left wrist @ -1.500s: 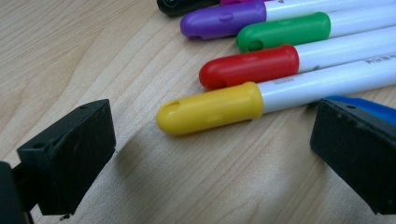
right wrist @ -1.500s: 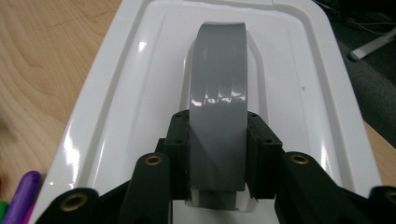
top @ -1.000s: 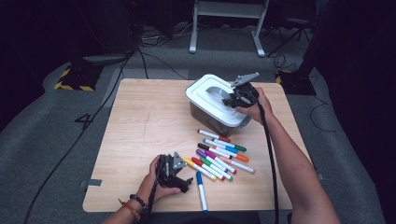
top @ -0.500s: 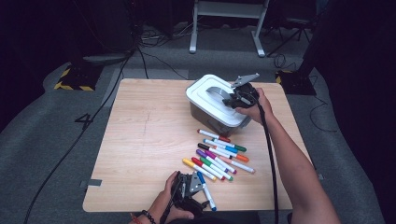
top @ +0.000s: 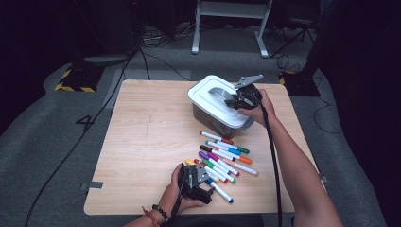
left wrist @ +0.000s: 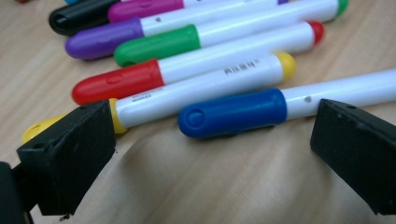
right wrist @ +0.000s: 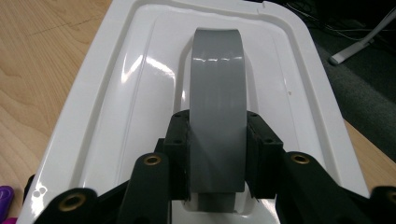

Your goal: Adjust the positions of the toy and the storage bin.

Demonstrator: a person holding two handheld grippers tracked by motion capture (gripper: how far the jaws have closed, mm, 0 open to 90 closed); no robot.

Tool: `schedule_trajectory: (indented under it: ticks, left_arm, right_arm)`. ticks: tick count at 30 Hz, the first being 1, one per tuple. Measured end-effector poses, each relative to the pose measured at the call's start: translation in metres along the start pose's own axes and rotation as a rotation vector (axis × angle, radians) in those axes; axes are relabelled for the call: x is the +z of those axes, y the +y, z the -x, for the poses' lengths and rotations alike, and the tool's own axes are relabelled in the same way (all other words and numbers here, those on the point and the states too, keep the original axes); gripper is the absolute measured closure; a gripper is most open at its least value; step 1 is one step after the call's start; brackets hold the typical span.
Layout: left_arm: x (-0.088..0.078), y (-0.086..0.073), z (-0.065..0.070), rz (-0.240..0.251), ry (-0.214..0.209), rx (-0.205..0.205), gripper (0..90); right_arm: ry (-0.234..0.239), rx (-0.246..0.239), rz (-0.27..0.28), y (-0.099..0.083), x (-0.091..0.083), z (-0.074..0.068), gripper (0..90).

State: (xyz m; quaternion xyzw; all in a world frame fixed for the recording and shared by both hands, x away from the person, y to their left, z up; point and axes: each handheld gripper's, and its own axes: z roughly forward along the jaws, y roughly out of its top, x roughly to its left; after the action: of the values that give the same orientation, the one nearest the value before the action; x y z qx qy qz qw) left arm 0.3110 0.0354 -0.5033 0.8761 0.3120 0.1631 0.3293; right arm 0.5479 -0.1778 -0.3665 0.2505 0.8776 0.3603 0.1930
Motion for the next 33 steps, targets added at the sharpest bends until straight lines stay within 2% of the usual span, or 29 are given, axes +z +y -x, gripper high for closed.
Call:
schedule_trajectory:
  ticks: [4, 5, 7, 14, 17, 19, 23, 27, 33]
  left_arm:
    - [0.003, 0.002, -0.005, 0.001, 0.019, -0.011, 0.4]
    - [0.003, 0.002, -0.007, 0.005, 0.021, -0.007, 0.4]
    - [0.002, 0.001, -0.010, 0.003, 0.019, -0.023, 0.4]
    - [-0.008, -0.012, -0.026, -0.008, -0.001, -0.032, 0.5]
    - [-0.014, -0.021, -0.035, -0.015, -0.034, -0.059, 0.5]
    - [-0.019, -0.027, -0.040, -0.027, -0.073, -0.058, 0.5]
    - [-0.029, -0.039, -0.047, -0.025, -0.093, -0.040, 0.5]
    - [-0.035, -0.047, -0.052, -0.023, -0.090, -0.046, 0.5]
    - [-0.034, -0.046, -0.053, -0.023, -0.088, -0.052, 0.3]
  right_arm:
    - [0.003, 0.010, 0.010, 0.000, 0.000, 0.001, 64.8]
    - [0.005, 0.016, 0.021, 0.001, 0.000, 0.002, 63.3]
    - [0.005, 0.036, 0.042, 0.002, -0.001, 0.003, 60.9]
    - [-0.013, 0.043, 0.046, 0.009, 0.002, 0.002, 58.1]
    - [-0.013, 0.049, 0.043, 0.011, 0.004, 0.003, 57.8]
    - [-0.012, 0.056, 0.042, 0.012, 0.007, 0.003, 58.6]
    - [0.006, 0.050, 0.047, 0.013, 0.010, 0.003, 65.0]
    - [0.005, 0.027, 0.042, 0.014, 0.012, 0.002, 66.7]
    - [0.019, 0.037, 0.060, 0.015, 0.009, 0.007, 66.8]
